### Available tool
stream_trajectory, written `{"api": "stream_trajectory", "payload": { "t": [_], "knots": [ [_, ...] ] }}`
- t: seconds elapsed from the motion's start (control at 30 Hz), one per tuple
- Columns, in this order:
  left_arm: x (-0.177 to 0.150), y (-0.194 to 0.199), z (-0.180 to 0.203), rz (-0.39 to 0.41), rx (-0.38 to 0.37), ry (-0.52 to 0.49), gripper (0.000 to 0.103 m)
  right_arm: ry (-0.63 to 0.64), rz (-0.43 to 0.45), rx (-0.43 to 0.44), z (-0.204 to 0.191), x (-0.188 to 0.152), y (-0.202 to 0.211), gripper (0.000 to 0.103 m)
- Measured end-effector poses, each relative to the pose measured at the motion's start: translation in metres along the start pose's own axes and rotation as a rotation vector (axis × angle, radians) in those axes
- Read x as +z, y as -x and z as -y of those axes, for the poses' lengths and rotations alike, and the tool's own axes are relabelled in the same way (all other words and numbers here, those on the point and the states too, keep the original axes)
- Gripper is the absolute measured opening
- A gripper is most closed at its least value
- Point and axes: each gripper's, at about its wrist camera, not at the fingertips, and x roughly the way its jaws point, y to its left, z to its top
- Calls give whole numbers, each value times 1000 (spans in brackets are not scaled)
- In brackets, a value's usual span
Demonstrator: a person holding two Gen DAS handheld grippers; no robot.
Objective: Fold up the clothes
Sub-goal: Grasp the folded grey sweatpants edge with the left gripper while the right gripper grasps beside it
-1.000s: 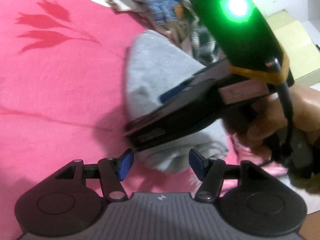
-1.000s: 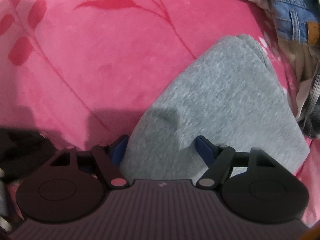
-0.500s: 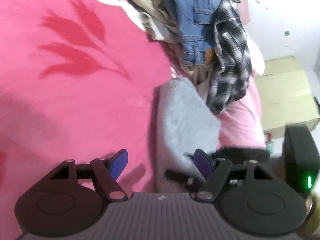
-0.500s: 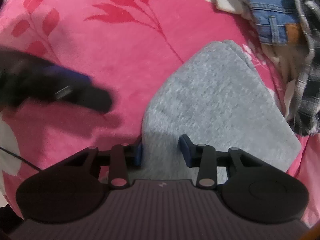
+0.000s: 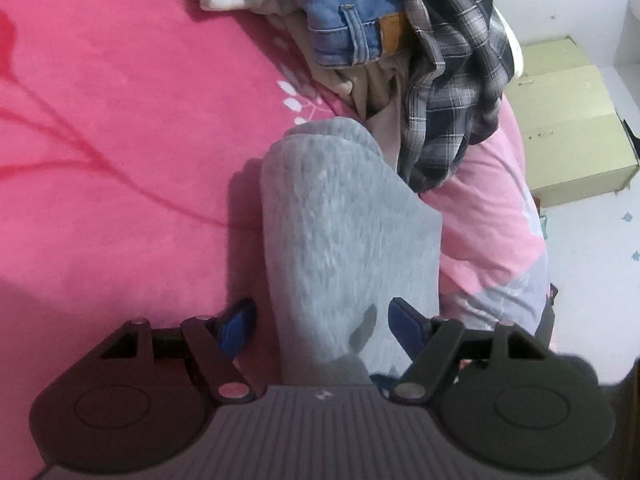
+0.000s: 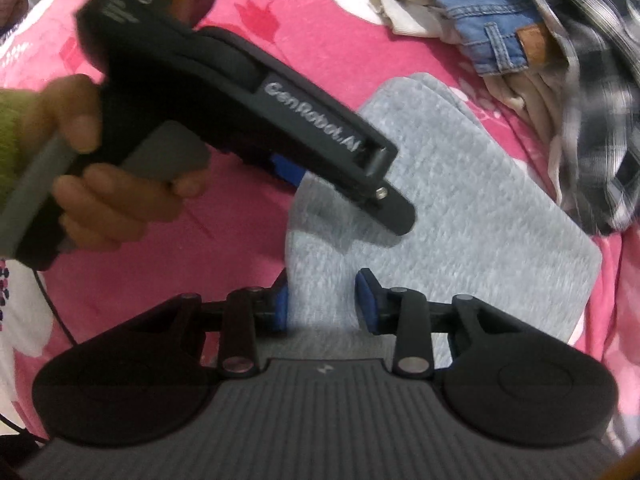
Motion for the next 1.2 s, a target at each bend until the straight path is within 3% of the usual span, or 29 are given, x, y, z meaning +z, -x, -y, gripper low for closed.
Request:
{"api": "stream_trajectory", "payload": {
  "t": [0.17,0.3,0.37,0.43,0.5,0.6,0.73,0.97,1.03,1.2],
  "knots": [
    [-6,-21,15,-62,-45,23,73,-69,89,85,20,-14,14,32],
    [-28,-37,38,-115,14,-70,78,-125,161,152,36,-25,26,33],
    [-29,-38,38,-111,30,-61,78,-233,199,152,65,-51,40,39],
    [-27,-39,35,-107,38,-13,74,-342,237,151,93,-76,54,53],
    [-24,-40,34,-103,46,24,72,-451,275,150,122,-102,69,57],
    [-21,-46,43,-111,93,13,71,-743,301,117,180,-137,57,59],
    [-19,-52,57,-112,178,-15,69,-928,384,233,224,-149,16,63],
    [-27,-53,54,-40,210,60,64,-989,474,413,254,-125,-51,72],
    [-28,-54,52,-28,210,85,62,-1010,493,498,261,-126,-63,83],
    [-27,-56,45,-24,196,125,60,-925,435,587,240,-133,-61,84]
  ]
}}
